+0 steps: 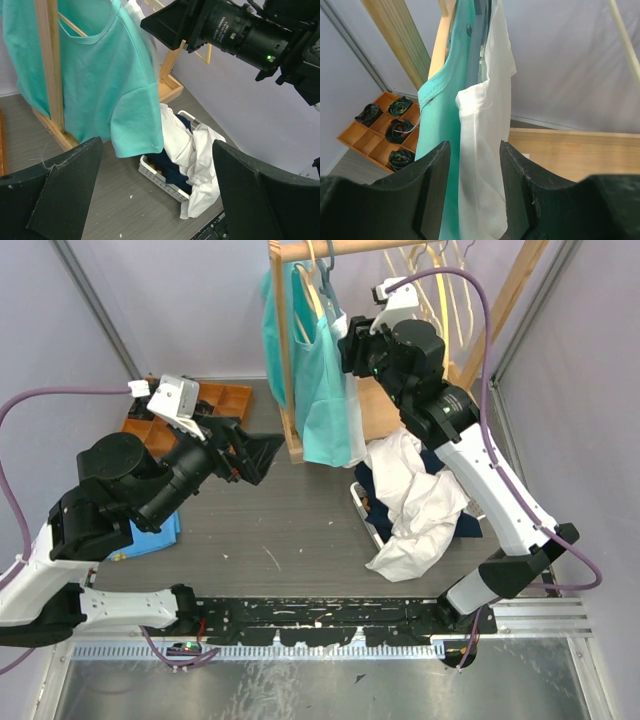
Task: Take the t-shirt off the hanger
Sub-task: Pick up the hanger from the clothesline.
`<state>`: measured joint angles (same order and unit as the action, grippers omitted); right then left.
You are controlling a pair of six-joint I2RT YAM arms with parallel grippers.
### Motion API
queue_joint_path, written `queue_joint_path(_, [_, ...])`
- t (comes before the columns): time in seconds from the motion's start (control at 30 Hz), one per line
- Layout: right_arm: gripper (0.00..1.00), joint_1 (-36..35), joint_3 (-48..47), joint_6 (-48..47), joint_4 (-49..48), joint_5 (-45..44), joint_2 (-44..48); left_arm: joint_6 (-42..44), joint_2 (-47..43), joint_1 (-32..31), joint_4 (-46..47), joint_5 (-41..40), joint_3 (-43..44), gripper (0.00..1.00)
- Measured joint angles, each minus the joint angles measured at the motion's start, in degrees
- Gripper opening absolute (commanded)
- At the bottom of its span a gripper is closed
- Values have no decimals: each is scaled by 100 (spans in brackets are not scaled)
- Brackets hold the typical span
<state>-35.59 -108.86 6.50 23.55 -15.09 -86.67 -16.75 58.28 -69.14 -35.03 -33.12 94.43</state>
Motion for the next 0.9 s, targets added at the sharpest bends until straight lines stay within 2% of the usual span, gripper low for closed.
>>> queue_joint_path(0.3, [48, -4, -122, -20, -22, -57, -413, -2, 44, 0, 4, -17, -66, 98])
queue_joint_path(0.43, [43, -4, -286, -48, -42, -125, -573, -2, 76, -2, 7, -9, -101, 98])
queue_joint_path(0.9, [7, -9, -669, -315, -81, -155, -927, 20, 59, -2, 42, -26, -146, 98])
